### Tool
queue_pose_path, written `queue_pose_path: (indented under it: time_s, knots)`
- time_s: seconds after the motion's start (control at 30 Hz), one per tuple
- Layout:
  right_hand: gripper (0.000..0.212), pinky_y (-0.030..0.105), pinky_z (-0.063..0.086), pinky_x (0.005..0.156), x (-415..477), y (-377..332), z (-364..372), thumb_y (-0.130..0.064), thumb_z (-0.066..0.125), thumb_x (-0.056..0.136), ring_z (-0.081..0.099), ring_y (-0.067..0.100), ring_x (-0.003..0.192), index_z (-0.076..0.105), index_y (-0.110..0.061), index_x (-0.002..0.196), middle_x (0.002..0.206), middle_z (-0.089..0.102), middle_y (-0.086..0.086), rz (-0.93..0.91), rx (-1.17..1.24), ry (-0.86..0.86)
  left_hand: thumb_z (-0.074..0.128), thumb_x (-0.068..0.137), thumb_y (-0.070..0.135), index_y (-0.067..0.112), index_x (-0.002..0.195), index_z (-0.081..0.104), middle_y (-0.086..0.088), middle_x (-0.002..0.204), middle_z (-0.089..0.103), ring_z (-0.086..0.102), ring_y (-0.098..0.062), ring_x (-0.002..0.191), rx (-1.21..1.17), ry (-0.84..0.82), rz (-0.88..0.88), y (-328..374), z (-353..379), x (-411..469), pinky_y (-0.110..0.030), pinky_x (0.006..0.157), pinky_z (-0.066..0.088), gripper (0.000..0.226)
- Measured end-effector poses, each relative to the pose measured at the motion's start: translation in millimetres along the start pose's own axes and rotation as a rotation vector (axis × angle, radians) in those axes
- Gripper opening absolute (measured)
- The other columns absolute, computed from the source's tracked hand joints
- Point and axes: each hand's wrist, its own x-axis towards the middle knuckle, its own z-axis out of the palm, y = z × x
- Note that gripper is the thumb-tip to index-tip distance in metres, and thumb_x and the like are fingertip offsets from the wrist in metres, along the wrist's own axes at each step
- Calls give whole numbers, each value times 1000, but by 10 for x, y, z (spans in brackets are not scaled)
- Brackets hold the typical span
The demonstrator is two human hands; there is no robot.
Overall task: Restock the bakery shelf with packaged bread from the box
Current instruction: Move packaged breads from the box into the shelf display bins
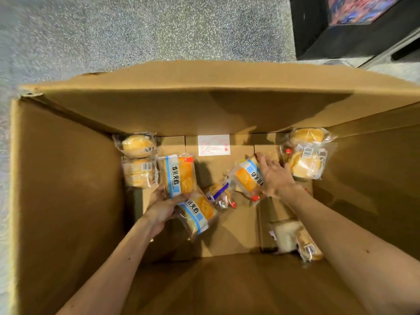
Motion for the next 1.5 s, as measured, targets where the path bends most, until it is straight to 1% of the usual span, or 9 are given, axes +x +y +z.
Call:
queue_pose_path:
  time_s: [0.13,0.27,0.57,0.77,1.0,1.13,1.27,1.4,1.5]
  knots:
    - [83,43,44,100,-129,20,220,-57,90,52,59,24,105,53,-13,111,112,64,4,145,223,-192,78,79,6,20,111,55,-5,104,74,75,-20,84,48,-49,24,5,-8,-110,-33,63,59,42]
    - [58,26,45,57,-437,94,324,-47,95,48,56,15,65,55,-13,71,82,68,5,185,594,-301,75,82,4,17,109,57,-8,101,75,74,-25,87,91,-112,38,44,65,-283,-40,72,59,35]
    - [63,28,57,82,-1743,556,13,-16,93,64,67,13,97,53,-24,111,105,69,-2,117,1194,33,80,66,14,11,123,57,-13,108,74,72,-34,96,129,-305,167,273,576,-1177,-49,79,57,61]
    - [60,22,58,76,-3129,950,-90,-11,90,67,71,8,89,58,-18,118,102,73,-1,12,1515,271,74,71,8,6,122,56,-16,106,74,75,-25,78,182,-540,325,377,1325,-2270,-30,53,60,54]
    - [52,41,55,96,-4982,1488,235,-48,76,79,71,14,99,63,-17,119,107,75,-2,-79,1833,586,73,77,12,6,128,54,-13,108,72,71,-21,80,349,-733,612,-159,2409,-3959,-32,62,56,55]
    - [41,37,61,69,-6146,1943,681,-41,64,81,74,15,82,65,-17,114,98,77,1,-140,2044,686,65,88,0,3,130,52,-11,109,71,73,-15,84,428,-884,697,-729,3063,-4865,-26,61,58,44]
    - [54,39,57,76,-7241,2375,1247,-39,77,67,72,20,82,67,-13,113,102,75,6,-155,2025,785,68,86,1,7,130,51,-7,111,73,73,-17,92,518,-1060,787,-1432,3693,-5679,-29,66,60,47]
    - [42,38,58,72,-8142,2665,1781,-19,81,70,71,22,81,67,-10,108,101,75,11,2,2010,955,70,81,-4,15,118,56,1,98,75,73,-12,84,593,-1246,823,-2169,4275,-6422,-28,65,60,44]
    - [19,23,56,49,-8718,2828,2119,-4,67,86,67,10,54,63,-5,105,84,76,7,177,2007,1094,71,74,-10,15,116,57,-1,97,76,73,-15,85,598,-1358,756,-2631,4662,-6869,-32,69,61,51]
